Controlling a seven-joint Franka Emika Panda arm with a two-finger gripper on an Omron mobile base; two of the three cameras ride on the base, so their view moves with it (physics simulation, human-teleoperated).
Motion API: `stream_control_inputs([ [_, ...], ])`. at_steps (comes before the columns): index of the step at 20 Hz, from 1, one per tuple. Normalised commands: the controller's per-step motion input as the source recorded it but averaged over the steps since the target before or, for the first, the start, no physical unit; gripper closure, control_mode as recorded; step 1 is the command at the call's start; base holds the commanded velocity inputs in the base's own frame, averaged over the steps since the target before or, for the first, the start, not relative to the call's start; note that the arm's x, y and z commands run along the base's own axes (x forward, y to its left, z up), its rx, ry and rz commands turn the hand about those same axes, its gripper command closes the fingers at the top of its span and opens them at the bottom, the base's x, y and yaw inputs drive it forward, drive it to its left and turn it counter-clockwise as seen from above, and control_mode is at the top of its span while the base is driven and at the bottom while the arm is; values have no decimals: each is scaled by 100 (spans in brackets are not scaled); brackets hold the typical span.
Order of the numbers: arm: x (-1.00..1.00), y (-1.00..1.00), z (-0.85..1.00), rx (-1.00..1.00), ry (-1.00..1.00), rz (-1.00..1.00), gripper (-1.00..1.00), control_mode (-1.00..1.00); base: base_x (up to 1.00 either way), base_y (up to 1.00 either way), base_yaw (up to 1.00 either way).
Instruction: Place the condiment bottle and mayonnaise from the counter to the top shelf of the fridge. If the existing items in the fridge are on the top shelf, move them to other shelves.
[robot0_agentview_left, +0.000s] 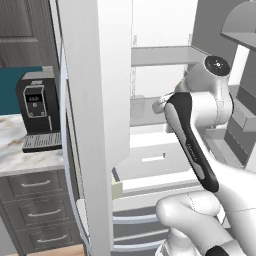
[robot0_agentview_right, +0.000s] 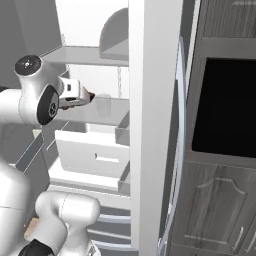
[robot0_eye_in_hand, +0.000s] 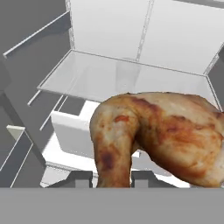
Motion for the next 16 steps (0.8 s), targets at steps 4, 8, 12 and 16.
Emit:
stream_control_inputs([
  [4, 26, 11, -21, 18, 0, 0, 100, -100, 0, 0, 0],
  [8, 47, 11, -30, 9, 0, 0, 100, -100, 0, 0, 0],
  [12, 46, 14, -34, 9, 0, 0, 100, -100, 0, 0, 0],
  [16, 41, 28, -26, 4, 0, 2, 100, -100, 0, 0, 0],
])
